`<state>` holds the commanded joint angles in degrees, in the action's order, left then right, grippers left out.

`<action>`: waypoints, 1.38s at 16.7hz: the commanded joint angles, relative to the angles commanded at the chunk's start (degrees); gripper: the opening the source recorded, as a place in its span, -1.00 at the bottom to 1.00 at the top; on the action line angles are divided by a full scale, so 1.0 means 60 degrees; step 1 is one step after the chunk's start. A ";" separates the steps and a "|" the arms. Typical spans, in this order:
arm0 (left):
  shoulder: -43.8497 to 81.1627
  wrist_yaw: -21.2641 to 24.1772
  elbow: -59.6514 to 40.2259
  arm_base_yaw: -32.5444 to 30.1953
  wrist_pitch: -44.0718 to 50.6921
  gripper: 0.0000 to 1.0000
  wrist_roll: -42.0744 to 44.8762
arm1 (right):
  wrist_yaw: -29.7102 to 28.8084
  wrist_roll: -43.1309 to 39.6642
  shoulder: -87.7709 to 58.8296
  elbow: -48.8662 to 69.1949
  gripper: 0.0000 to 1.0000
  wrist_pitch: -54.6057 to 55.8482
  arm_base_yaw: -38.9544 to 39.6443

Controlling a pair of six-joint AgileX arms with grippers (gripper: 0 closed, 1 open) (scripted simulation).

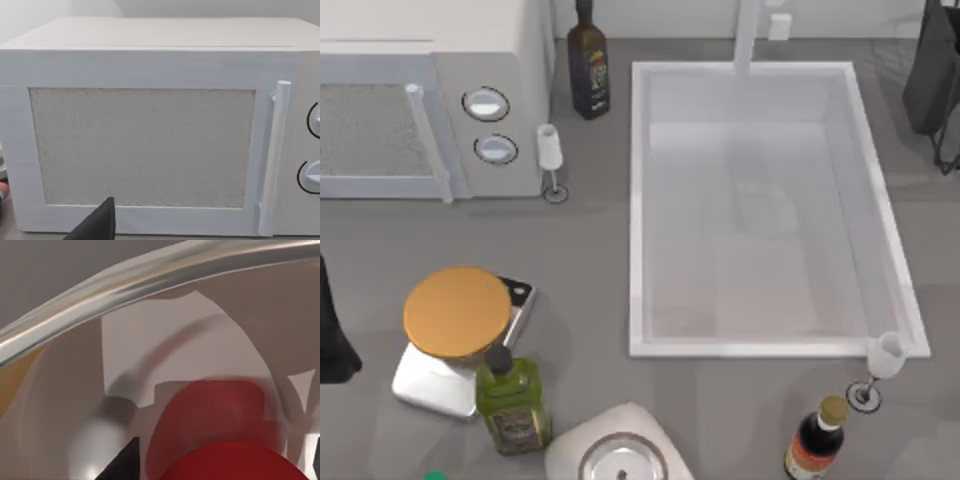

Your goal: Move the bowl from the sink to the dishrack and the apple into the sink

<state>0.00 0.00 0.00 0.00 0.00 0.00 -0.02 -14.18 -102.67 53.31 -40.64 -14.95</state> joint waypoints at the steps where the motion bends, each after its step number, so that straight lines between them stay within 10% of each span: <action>1: 0.0000 0.0000 0.0000 0.0000 0.0000 1.00 0.0000 | 0.0000 0.0000 0.0000 0.0000 -1.00 0.0000 0.0000; 23: 0.0000 0.0000 0.0000 0.0000 0.0000 1.00 0.0000 | 0.0023 0.0075 0.1540 0.2872 -1.00 -0.3797 0.0137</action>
<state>0.00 0.00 0.00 0.00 0.00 0.00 0.12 -13.73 -93.43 70.54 -63.42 -14.13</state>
